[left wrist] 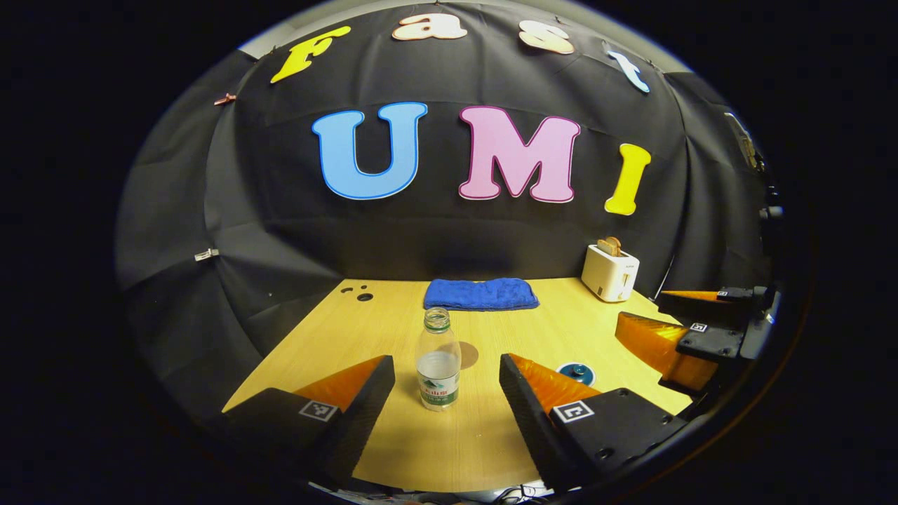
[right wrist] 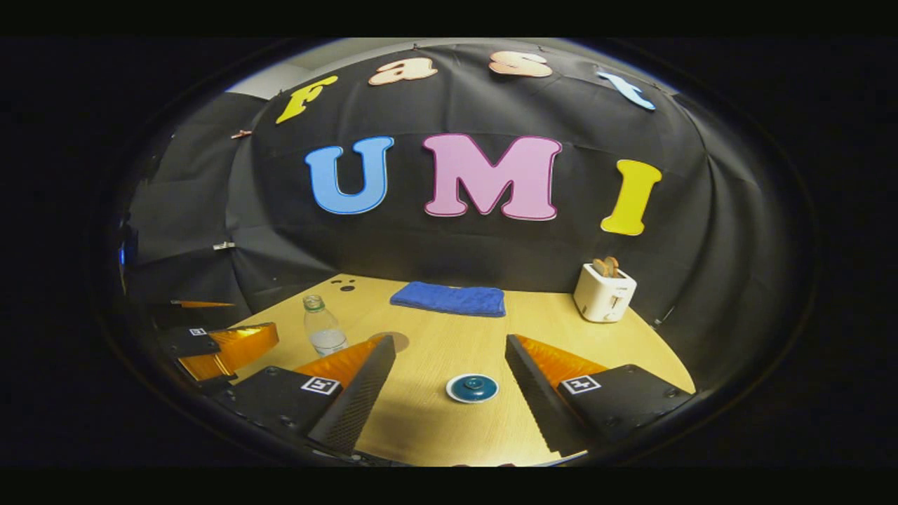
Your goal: Open the teacup lid with one hand, grasp the water bottle and pour water into the teacup with the other hand; after pouring, place the water bottle on the coaster and then close the teacup lid.
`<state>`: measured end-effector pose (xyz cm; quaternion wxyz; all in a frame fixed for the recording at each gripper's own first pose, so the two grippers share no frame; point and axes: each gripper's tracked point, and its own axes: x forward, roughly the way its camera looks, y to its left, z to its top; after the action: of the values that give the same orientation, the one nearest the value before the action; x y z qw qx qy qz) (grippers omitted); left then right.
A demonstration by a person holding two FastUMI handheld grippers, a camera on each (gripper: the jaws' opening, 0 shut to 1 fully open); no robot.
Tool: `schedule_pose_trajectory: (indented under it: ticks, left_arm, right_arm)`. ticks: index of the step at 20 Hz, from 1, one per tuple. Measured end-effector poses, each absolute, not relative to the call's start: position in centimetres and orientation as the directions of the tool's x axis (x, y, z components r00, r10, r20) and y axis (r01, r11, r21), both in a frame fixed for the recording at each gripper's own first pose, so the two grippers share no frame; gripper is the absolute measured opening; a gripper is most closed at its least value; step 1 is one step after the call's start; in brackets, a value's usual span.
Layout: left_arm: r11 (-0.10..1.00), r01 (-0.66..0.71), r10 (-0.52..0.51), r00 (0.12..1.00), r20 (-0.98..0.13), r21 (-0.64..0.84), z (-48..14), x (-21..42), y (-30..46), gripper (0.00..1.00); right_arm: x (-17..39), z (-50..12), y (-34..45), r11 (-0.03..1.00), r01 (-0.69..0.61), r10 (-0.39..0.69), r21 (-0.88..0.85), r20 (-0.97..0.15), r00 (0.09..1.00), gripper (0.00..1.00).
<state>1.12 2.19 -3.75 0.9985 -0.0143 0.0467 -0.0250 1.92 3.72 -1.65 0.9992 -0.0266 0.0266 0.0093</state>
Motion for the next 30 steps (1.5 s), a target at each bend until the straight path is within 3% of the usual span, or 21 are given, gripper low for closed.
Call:
schedule_pose_trajectory:
  ticks: [6,7,8,19,28,29,30]
  left_arm:
    - [0.998,0.056,-0.056,0.994,-0.092,0.000,-4.3,1.2,2.2,0.95]
    - [0.998,0.058,-0.057,0.994,-0.096,0.007,-4.6,1.2,2.2,0.92]
    - [0.998,0.059,-0.057,0.993,-0.106,0.015,-5.2,1.4,2.2,0.95]
    - [0.993,0.105,-0.092,0.978,-0.186,0.057,-13.5,5.0,0.8,0.95]
    - [0.995,0.103,-0.104,0.968,-0.227,-0.016,-17.6,6.8,0.9,0.96]
    - [0.995,0.100,-0.097,0.968,-0.233,0.001,-18.1,6.9,1.3,0.96]
    - [0.995,0.097,-0.091,0.967,-0.239,0.014,-18.7,6.9,1.6,0.95]
  right_arm:
    - [3.3,-3.1,2.7,0.996,-0.012,0.005,-0.091,-0.069,0.998,0.98]
    - [3.6,-3.3,2.4,0.994,-0.012,0.005,-0.106,-0.066,0.998,0.98]
    - [4.2,-3.8,2.2,0.994,-0.012,0.005,-0.107,-0.068,0.998,0.98]
    - [11.9,-13.8,-1.2,0.994,0.018,-0.033,-0.111,-0.138,0.990,0.98]
    - [14.7,-17.2,-1.6,0.989,-0.007,-0.012,-0.148,-0.129,0.992,0.96]
    - [14.9,-17.6,-1.5,0.990,-0.012,-0.008,-0.142,-0.138,0.990,0.93]
    - [15.0,-18.0,-1.3,0.991,-0.018,-0.002,-0.134,-0.146,0.989,0.81]
